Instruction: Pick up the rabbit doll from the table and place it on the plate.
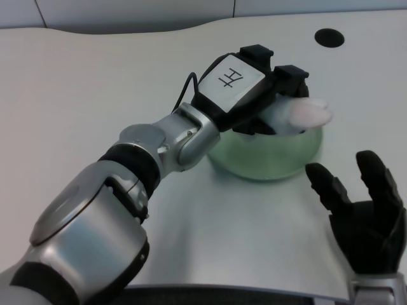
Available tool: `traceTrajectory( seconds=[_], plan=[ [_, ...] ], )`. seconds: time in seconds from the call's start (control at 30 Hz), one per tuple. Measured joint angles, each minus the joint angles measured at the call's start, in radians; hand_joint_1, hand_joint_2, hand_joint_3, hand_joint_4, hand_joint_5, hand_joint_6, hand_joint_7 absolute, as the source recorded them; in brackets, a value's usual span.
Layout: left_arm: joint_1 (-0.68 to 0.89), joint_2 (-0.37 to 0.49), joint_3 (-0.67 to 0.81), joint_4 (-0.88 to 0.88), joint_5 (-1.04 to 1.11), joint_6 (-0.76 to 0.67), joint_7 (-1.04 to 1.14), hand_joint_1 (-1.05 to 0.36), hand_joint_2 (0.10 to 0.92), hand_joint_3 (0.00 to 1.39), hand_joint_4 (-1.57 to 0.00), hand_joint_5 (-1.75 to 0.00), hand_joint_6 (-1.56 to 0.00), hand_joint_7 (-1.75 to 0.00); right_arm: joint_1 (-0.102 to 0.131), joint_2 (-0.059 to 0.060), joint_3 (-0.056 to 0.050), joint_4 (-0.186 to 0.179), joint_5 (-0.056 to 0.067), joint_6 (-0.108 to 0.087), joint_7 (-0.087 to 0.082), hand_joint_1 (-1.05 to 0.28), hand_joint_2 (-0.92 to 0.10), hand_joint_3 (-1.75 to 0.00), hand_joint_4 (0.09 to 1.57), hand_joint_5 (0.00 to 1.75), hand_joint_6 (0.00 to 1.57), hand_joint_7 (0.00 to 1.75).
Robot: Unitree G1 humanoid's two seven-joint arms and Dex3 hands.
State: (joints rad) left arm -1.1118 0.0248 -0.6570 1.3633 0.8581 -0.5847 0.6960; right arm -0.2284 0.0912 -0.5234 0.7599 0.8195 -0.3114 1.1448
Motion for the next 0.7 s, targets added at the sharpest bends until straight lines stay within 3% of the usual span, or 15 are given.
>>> traceTrajectory(
  seconds=[0.07, 0.1, 0.13, 0.2, 0.3, 0.57, 0.7],
  plan=[
    [0.002, 0.0, -0.004, 0.001, 0.002, 0.015, 0.001, -0.23, 0.885, 0.0, -0.53, -1.4, -0.68, -0.94, 0.001, 0.0, 0.0, 0.0, 0.005, -0.001, 0.009, -0.79, -0.92, -0.14, 0.93, 0.0, 0.87, 0.0],
    [0.002, 0.0, -0.008, 0.001, 0.005, 0.029, 0.002, -0.37, 0.875, 0.0, -0.29, -1.12, -0.51, -0.64, 0.001, -0.001, -0.001, 0.0, 0.006, -0.003, 0.013, -0.79, -0.92, -0.15, 0.93, 0.01, 0.88, 0.0],
    [0.002, 0.0, -0.012, 0.002, 0.01, 0.049, 0.002, -0.42, 0.872, 0.0, -0.22, -0.99, -0.51, -0.43, 0.001, -0.001, -0.001, 0.001, 0.006, -0.005, 0.014, -0.8, -0.92, -0.15, 0.94, 0.01, 0.88, 0.01],
    [0.003, 0.002, -0.018, 0.003, 0.019, 0.094, -0.001, -0.67, 0.865, 0.0, -0.05, -0.61, -0.33, -0.11, 0.001, -0.001, -0.001, 0.002, 0.006, -0.007, 0.013, -0.8, -0.92, -0.15, 0.95, 0.01, 0.89, 0.01],
    [0.003, 0.006, -0.018, 0.004, 0.019, 0.138, -0.027, -0.74, 0.864, 0.0, -0.01, -0.45, -0.28, -0.03, 0.001, -0.001, 0.0, 0.001, 0.006, -0.007, 0.011, -0.8, -0.92, -0.14, 0.95, 0.01, 0.89, 0.01],
    [0.003, 0.021, -0.029, 0.003, 0.023, 0.172, -0.042, -0.74, 0.876, 0.0, -0.06, -0.43, -0.32, -0.03, 0.001, -0.001, 0.007, -0.001, 0.006, -0.005, 0.009, -0.79, -0.92, -0.14, 0.95, 0.01, 0.9, 0.01],
    [0.005, 0.024, -0.029, 0.003, 0.023, 0.17, -0.042, -0.75, 0.872, 0.0, -0.08, -0.42, -0.33, -0.03, 0.008, 0.0, 0.014, -0.009, 0.005, -0.005, -0.001, -0.79, -0.92, -0.15, 0.95, 0.01, 0.91, 0.01]
  ],
)
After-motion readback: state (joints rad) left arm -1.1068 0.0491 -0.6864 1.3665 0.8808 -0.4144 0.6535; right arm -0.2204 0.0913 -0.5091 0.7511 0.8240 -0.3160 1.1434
